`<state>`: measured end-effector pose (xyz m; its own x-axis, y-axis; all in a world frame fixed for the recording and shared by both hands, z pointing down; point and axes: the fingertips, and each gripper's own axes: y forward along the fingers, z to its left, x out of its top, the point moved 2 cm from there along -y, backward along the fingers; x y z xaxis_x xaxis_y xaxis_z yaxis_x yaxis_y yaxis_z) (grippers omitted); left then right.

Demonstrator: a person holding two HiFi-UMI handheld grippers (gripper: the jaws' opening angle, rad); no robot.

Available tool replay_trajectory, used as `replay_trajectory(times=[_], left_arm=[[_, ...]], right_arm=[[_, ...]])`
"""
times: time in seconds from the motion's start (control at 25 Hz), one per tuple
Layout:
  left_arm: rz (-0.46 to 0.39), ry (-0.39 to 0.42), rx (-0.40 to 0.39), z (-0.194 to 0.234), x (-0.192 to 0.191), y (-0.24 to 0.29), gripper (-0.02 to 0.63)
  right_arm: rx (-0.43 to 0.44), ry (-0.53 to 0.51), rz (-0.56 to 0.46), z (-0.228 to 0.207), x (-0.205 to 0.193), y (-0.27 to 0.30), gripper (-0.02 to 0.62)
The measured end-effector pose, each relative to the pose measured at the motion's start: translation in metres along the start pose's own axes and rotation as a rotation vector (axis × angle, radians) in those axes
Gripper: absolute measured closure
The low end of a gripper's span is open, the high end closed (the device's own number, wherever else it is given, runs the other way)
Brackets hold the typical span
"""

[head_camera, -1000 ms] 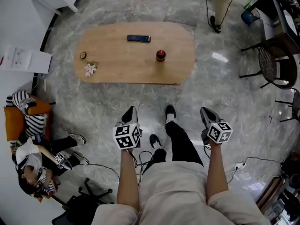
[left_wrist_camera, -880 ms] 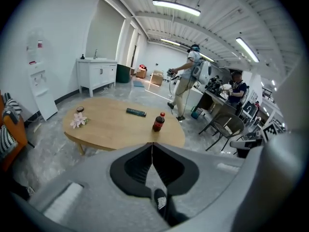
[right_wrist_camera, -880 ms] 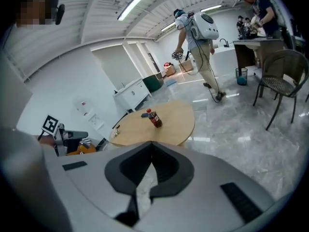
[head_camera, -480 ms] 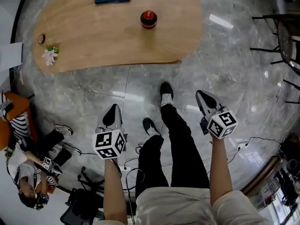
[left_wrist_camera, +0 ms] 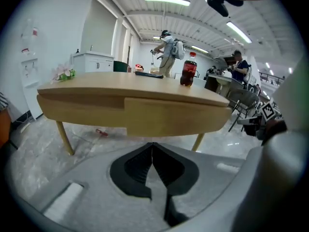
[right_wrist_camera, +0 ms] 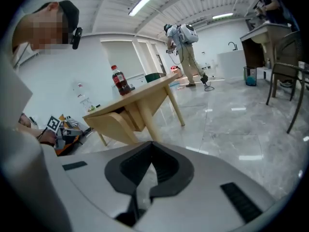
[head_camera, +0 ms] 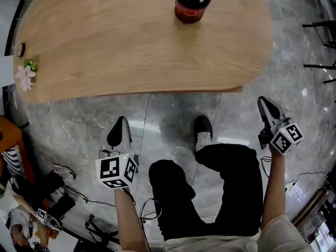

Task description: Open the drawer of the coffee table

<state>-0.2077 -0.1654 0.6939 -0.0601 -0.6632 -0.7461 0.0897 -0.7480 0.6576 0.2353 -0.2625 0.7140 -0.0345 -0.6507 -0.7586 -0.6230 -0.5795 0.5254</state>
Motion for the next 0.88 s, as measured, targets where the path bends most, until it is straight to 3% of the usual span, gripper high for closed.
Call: replay_trajectory(times=[0.12,0.2,0.44,0.64,0.76,0.88], left_arm=[[-0.057,0.174,0.03,0.022,-0.02,0.036,0.595],[-0.092,0.249,0.032,0.031,-0.032,0.051,0.595],[-0.246,0.256,0.032,0.055,-0.042,0.065,0.594],[-0.344,0.253,-0.025,0.052,-0.028,0.052,0.594],[-0.34,0.292,-0.069,0.049,-0.016,0.037,0.594],[-0.344,0.311,-0.105,0.044,0.0,0.028,0.582]], right_arm=[[-0.008,-0.1,-0.027,-0.021,-0.031,0.027,0.58],[-0.025,-0.171,-0.026,-0.028,-0.051,0.039,0.58],[0.066,-0.261,-0.147,-0.004,-0.079,0.053,0.578],[0.002,-0.309,-0.234,0.013,-0.074,0.039,0.577],[0.003,-0.348,-0.221,0.033,-0.063,0.03,0.49],[0.005,-0.392,-0.222,0.044,-0.043,0.018,0.463]])
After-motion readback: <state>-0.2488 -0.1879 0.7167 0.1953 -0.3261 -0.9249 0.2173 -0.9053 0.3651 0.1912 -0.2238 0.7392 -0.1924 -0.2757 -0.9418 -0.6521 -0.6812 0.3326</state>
